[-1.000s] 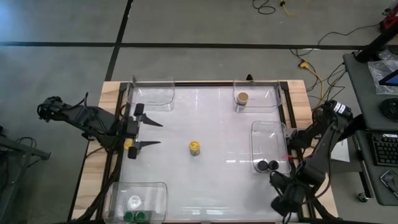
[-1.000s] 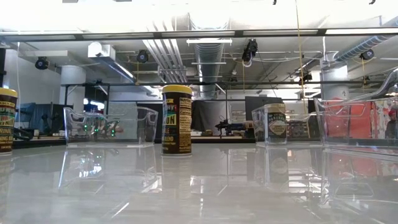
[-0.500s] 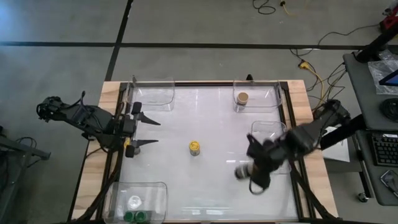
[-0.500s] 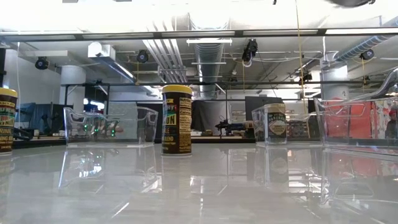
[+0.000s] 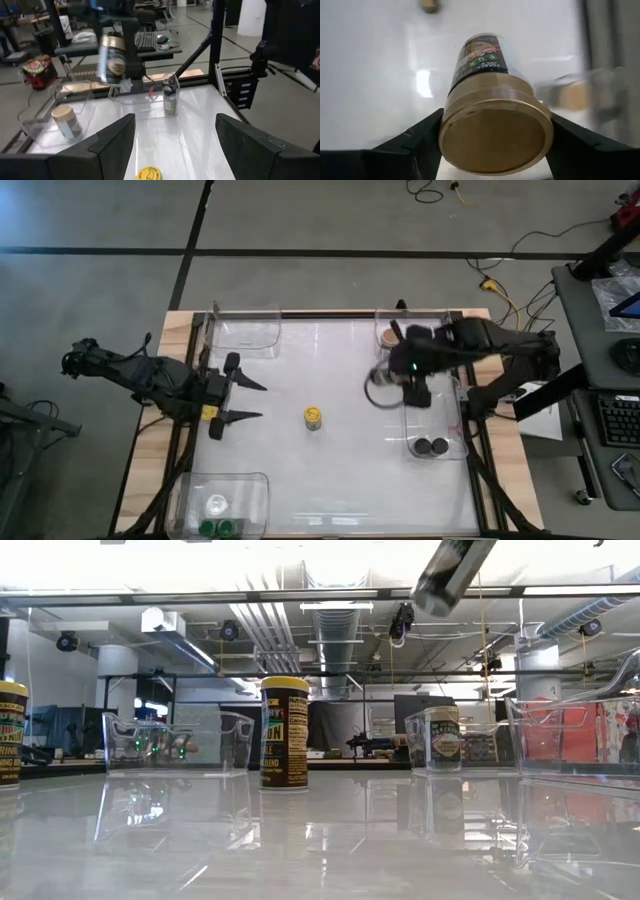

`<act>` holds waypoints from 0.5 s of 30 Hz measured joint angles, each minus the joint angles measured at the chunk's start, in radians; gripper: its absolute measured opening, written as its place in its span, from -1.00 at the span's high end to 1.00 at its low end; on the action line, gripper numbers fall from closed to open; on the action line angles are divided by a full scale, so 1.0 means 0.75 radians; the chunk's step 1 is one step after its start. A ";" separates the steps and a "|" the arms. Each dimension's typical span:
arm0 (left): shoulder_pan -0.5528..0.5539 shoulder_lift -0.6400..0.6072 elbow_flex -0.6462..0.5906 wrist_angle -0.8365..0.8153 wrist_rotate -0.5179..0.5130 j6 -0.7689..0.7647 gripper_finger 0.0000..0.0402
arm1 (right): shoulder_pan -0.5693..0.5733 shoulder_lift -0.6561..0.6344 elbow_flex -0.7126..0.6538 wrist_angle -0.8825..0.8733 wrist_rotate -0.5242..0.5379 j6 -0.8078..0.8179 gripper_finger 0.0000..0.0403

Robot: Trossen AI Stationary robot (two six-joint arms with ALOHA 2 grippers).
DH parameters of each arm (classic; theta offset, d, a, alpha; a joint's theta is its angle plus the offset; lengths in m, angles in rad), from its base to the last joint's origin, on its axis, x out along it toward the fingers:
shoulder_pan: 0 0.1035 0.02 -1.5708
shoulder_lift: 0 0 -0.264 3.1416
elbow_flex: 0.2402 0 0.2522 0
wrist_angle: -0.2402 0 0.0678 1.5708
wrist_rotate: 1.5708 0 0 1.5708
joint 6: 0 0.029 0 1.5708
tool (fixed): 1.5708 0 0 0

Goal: Sort spices by type
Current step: Put the gold seasoning bottle into the top right transparent bin

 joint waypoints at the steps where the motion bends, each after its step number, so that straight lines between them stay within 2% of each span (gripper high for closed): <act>1: 0.003 0.000 -0.013 0.013 -0.001 -0.019 -0.30 | -0.037 0.000 0.001 0.000 0.017 -0.123 -0.33; 8: 0.010 -0.015 -0.075 0.059 -0.008 -0.103 -0.30 | -0.314 0.000 0.000 0.000 0.082 -0.904 -0.33; 15: 0.011 -0.033 -0.076 0.064 -0.044 -0.108 -0.30 | -0.632 -0.067 -0.056 0.006 0.056 -1.301 -0.33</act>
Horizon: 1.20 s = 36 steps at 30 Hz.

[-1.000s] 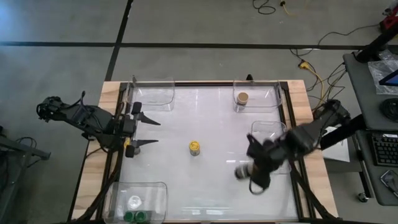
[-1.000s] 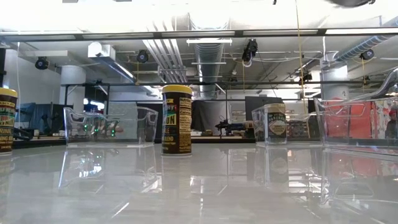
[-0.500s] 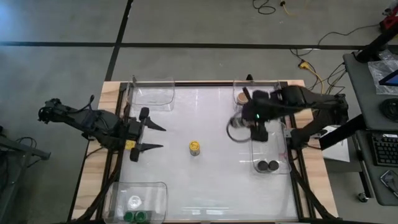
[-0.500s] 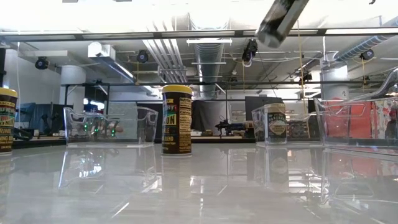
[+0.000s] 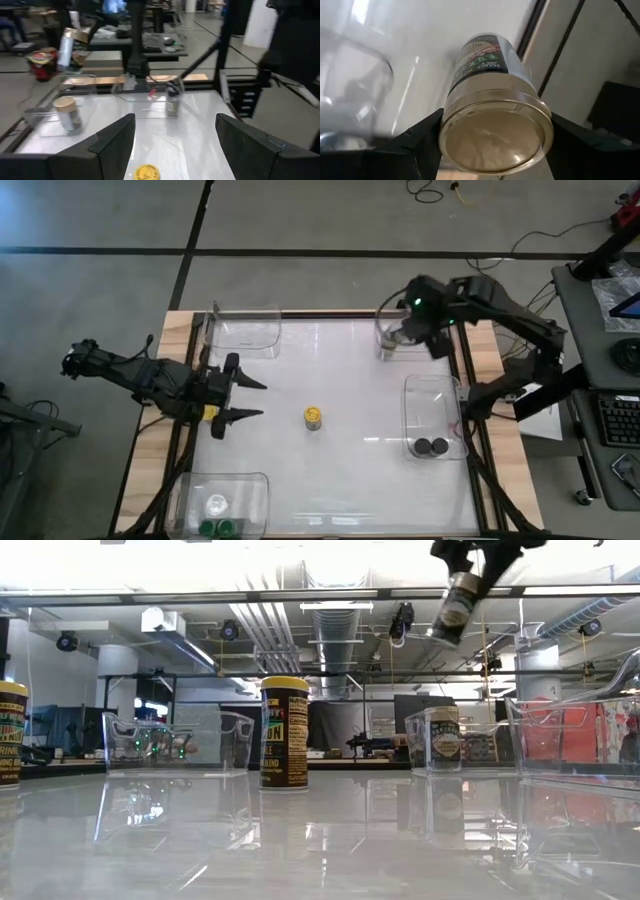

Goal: Sort spices by type
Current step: Put the gold seasoning bottle into the top right transparent bin

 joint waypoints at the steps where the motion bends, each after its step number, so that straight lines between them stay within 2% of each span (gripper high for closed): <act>1: 0.000 -0.002 0.000 0.002 -0.024 0.000 -0.30 | -0.043 -0.018 -0.022 0.000 0.001 -0.063 -0.33; 9: 0.000 -0.005 0.000 0.001 -0.087 0.008 -0.30 | -0.253 -0.037 -0.266 0.040 0.005 -0.497 -0.33; 11: 0.000 -0.005 0.000 0.001 -0.087 0.008 -0.30 | -0.292 -0.017 -0.341 0.097 0.066 -0.571 -0.33; 15: 0.000 -0.005 0.000 0.000 -0.086 0.008 -0.30 | -0.337 0.031 -0.447 0.193 0.165 -0.609 -0.33; 18: 0.000 -0.003 0.000 -0.009 -0.086 0.008 -0.30 | -0.360 0.074 -0.503 0.222 0.090 -0.686 -0.33; 27: 0.000 0.005 0.000 -0.009 -0.085 0.008 -0.30 | -0.407 0.220 -0.551 0.374 0.091 -0.734 -0.33; 36: 0.000 0.005 0.000 -0.009 -0.083 0.025 -0.30 | -0.465 0.312 -0.567 0.423 -0.062 -0.733 -0.33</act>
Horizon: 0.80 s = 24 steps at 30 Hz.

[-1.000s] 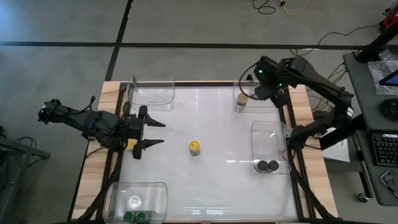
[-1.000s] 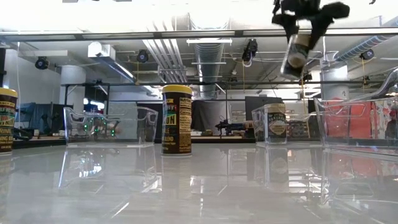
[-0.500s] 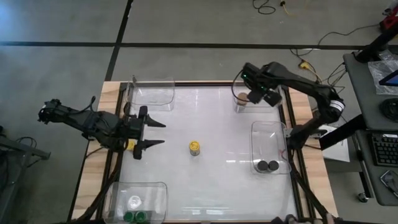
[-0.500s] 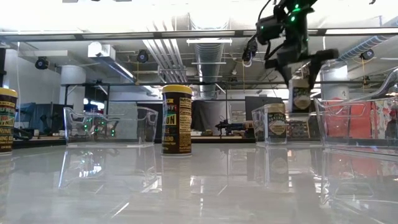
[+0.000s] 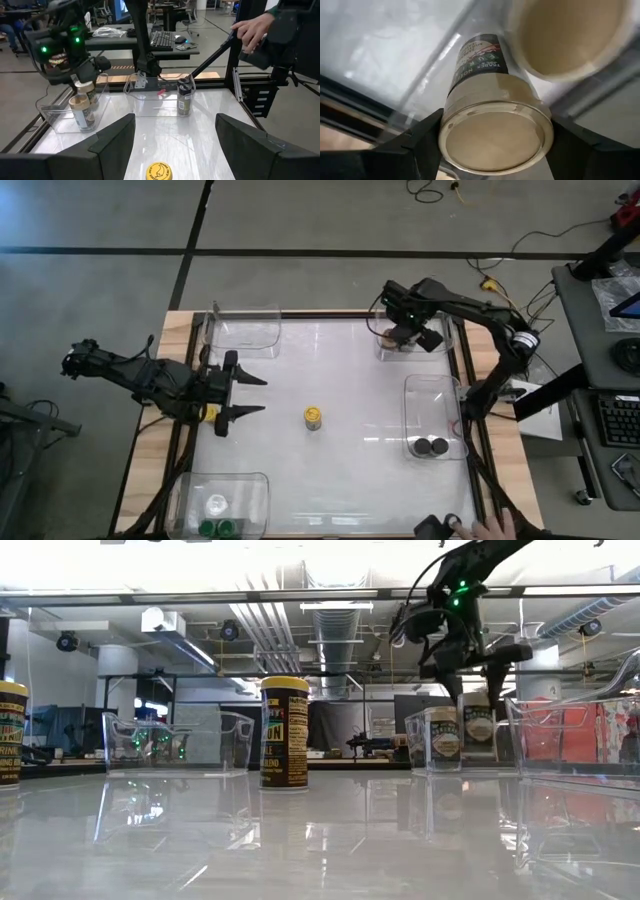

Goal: Sort spices by type
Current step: Put the gold seasoning bottle into the top right transparent bin

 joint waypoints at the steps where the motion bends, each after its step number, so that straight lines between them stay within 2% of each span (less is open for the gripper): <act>1: 0.000 0.000 0.000 0.000 0.000 0.001 -0.30 | 0.000 0.010 -0.007 0.001 -0.008 0.000 -0.33; 10: 0.000 -0.001 0.000 -0.007 0.001 0.003 -0.30 | 0.000 0.024 -0.083 0.047 -0.046 0.035 -0.34; 17: 0.000 -0.004 0.000 -0.010 -0.001 0.019 -0.30 | 0.003 0.009 -0.089 0.092 -0.084 0.106 -0.58; 24: 0.000 -0.004 0.000 -0.010 -0.001 0.016 -0.30 | 0.004 -0.037 -0.087 0.095 -0.085 0.173 -0.55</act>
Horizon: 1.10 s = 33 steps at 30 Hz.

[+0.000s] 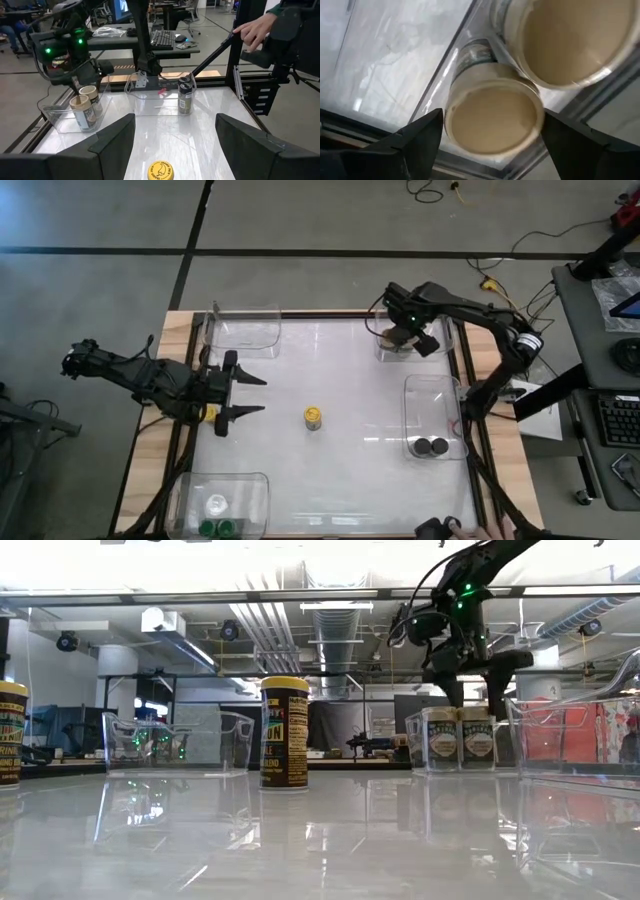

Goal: Sort spices by type
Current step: Put the gold seasoning bottle into the top right transparent bin, then put the right yellow seasoning bottle into the top left transparent bin

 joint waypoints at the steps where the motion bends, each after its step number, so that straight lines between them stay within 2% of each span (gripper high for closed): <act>1: 0.000 0.000 0.000 0.000 -0.001 -0.001 -0.30 | 0.000 -0.013 0.003 -0.001 0.000 0.004 -0.54; 9: 0.000 0.012 0.000 0.007 -0.003 -0.006 -0.30 | 0.033 -0.173 0.007 -0.008 -0.033 0.096 -0.50; 13: 0.000 0.050 -0.001 0.029 -0.003 -0.145 -0.30 | 0.128 -0.271 0.021 -0.015 -0.093 0.197 -0.53; 17: 0.000 0.106 -0.001 0.011 -0.002 -0.247 -0.30 | 0.303 -0.339 0.057 -0.008 -0.200 0.430 -0.56; 21: 0.000 0.187 -0.001 0.018 0.029 -0.342 -0.30 | 0.518 -0.356 0.111 0.061 -0.249 0.770 -0.55; 24: 0.001 0.233 0.007 0.007 0.118 -0.231 -0.30 | 0.681 -0.344 0.168 0.116 -0.248 1.000 -0.53; 28: 0.002 0.293 0.076 -0.019 0.127 -0.138 -0.30 | 0.869 -0.295 0.269 0.187 -0.203 1.230 -0.51; 33: 0.002 0.389 0.189 -0.027 0.129 -0.219 -0.30 | 1.054 -0.205 0.426 0.187 -0.044 1.362 -0.56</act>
